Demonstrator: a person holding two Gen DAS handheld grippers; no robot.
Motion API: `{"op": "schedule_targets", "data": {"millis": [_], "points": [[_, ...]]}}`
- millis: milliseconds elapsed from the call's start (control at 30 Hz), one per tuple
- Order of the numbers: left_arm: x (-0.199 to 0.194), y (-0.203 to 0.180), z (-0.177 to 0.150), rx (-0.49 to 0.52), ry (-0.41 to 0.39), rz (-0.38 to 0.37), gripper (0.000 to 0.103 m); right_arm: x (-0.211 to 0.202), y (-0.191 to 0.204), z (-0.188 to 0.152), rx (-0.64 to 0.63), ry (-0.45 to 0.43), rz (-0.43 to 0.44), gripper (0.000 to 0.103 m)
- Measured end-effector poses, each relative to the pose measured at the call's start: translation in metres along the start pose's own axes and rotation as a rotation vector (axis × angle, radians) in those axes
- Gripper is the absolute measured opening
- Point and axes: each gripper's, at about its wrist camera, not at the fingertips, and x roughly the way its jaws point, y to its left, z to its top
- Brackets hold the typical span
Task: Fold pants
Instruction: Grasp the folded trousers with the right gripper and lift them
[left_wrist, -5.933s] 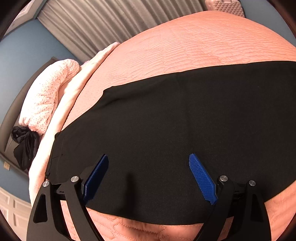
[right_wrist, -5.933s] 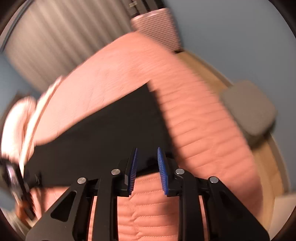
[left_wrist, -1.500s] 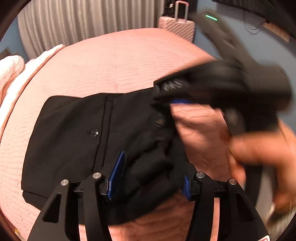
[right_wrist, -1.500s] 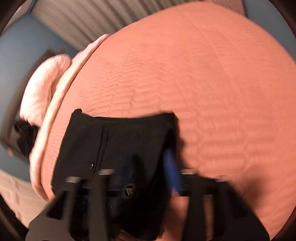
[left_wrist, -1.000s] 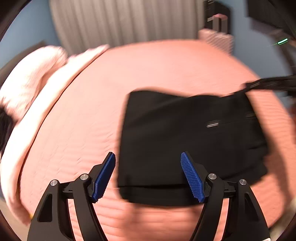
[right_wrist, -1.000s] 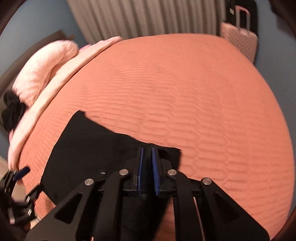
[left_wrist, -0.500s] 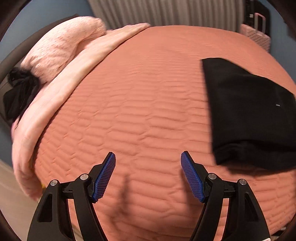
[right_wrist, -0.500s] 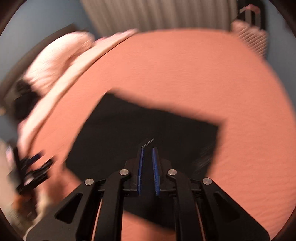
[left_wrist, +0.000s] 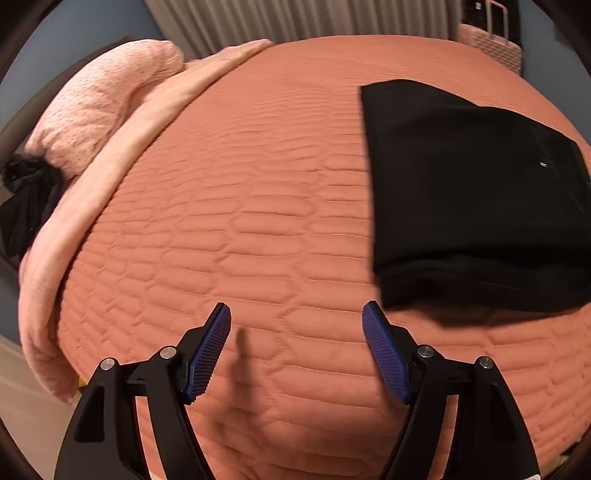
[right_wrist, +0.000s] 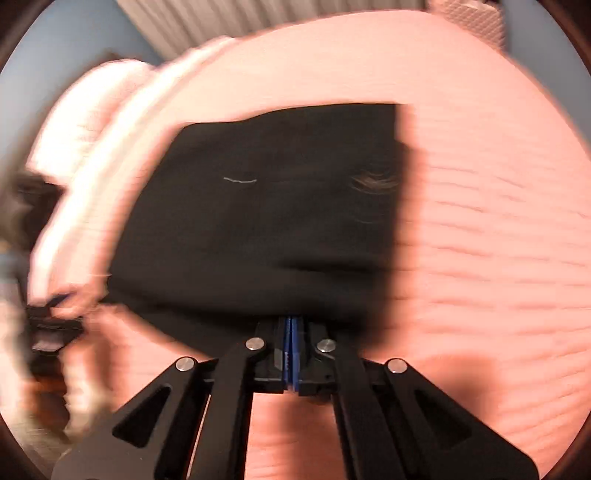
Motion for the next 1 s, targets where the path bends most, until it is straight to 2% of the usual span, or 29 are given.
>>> {"op": "schedule_targets", "data": {"millis": [33,67,167,200,233,300,367,467,500,567,600,667,700,767,833,867,900,933,967,1000], "points": [[-0.001,0.004,0.001,-0.002,0.009,0.01,0.072,-0.001,-0.016,0.002,0.09,0.007,0.072,0.0],[-0.005,0.008,0.002,-0.009,-0.002,0.011,0.072,-0.01,-0.019,0.003,0.131,-0.003,0.079,0.0],[-0.021,0.021,0.008,-0.03,-0.07,-0.003,0.073,-0.043,0.015,0.002,0.006,-0.074,-0.115,0.005],[-0.019,0.021,0.01,-0.028,-0.064,0.004,0.074,-0.052,0.032,0.001,-0.023,-0.098,-0.11,0.005],[-0.013,0.019,0.012,-0.019,-0.037,0.017,0.074,-0.05,0.051,0.005,-0.044,-0.102,-0.068,0.005],[0.002,0.016,0.013,-0.002,0.01,0.056,0.074,-0.037,0.104,0.003,-0.149,-0.048,0.058,0.005],[0.012,0.022,0.015,-0.012,0.039,0.063,0.074,-0.015,0.153,0.0,-0.219,0.016,0.202,0.005],[0.012,0.037,0.014,-0.061,0.05,0.035,0.074,0.03,0.212,0.004,-0.31,0.095,0.289,0.005],[0.01,0.042,0.013,-0.068,0.048,0.037,0.074,0.05,0.221,0.005,-0.33,0.127,0.273,0.004],[0.007,0.052,0.012,-0.062,0.038,0.049,0.074,0.072,0.21,0.013,-0.299,0.157,0.238,0.0],[0.005,0.056,0.012,-0.057,0.033,0.05,0.074,0.072,0.197,0.015,-0.247,0.161,0.254,0.0],[0.0,0.065,0.013,-0.044,0.007,0.036,0.074,0.055,0.161,0.023,-0.114,0.169,0.305,0.001],[-0.001,0.068,0.014,-0.042,-0.003,0.031,0.074,0.044,0.154,0.022,-0.103,0.176,0.315,0.005],[0.0,0.069,0.023,-0.056,-0.002,0.009,0.073,0.029,0.161,0.022,-0.128,0.166,0.34,0.005],[-0.005,0.062,0.042,-0.081,-0.039,-0.033,0.073,0.033,0.172,0.028,-0.158,0.143,0.368,0.005],[-0.009,0.056,0.054,-0.083,-0.055,-0.052,0.073,0.042,0.175,0.029,-0.186,0.144,0.332,0.001],[-0.014,0.05,0.064,-0.077,-0.071,-0.072,0.073,0.061,0.174,0.024,-0.216,0.154,0.252,0.0],[-0.022,0.042,0.077,-0.067,-0.105,-0.096,0.074,0.072,0.155,0.021,-0.209,0.176,0.195,0.0],[-0.029,0.031,0.089,-0.047,-0.134,-0.112,0.074,0.071,0.136,0.018,-0.132,0.186,0.264,0.0],[-0.033,0.022,0.098,-0.026,-0.153,-0.124,0.075,0.06,0.112,0.018,-0.049,0.188,0.274,0.0]]}}
